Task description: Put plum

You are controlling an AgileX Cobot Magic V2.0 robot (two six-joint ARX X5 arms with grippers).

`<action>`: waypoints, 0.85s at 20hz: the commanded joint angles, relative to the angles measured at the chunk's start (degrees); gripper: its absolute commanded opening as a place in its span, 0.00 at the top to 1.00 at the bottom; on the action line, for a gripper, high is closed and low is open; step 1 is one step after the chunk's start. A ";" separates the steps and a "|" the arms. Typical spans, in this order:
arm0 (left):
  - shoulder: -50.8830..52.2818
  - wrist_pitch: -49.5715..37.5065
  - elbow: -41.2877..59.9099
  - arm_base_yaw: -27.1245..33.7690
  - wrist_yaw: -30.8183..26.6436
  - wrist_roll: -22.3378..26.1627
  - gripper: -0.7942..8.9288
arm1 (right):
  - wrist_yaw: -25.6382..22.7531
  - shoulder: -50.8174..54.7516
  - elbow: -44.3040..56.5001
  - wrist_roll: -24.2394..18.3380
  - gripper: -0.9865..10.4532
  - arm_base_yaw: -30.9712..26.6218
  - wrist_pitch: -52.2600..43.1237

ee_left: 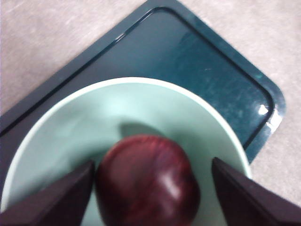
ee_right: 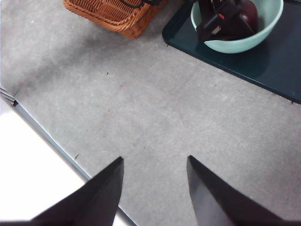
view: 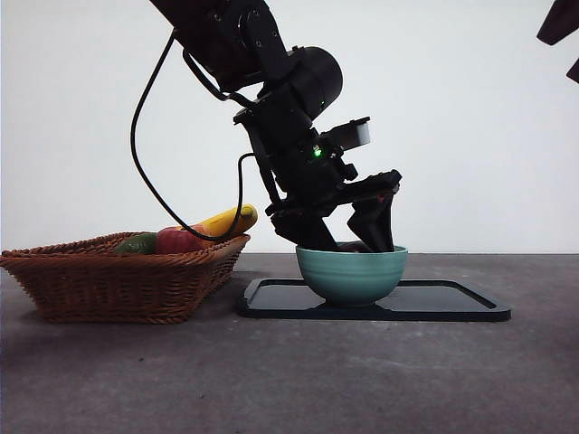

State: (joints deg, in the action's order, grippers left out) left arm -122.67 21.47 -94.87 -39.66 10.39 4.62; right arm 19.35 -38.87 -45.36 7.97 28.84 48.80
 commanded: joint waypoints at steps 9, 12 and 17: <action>-1.31 2.71 -4.74 -0.50 -0.07 0.46 0.70 | -0.31 -0.33 -0.42 0.61 0.73 0.33 -1.20; -1.09 8.66 -11.61 -0.48 -0.07 0.48 0.70 | -0.31 -0.33 -0.42 0.61 0.73 0.33 -1.18; 1.75 16.79 -23.04 0.37 -0.07 0.39 0.70 | -0.37 -0.33 -0.42 0.59 0.73 0.28 -1.18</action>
State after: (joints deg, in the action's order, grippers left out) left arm -121.82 38.46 -115.74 -39.33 10.39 4.64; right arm 19.25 -38.87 -45.36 7.97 28.84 48.14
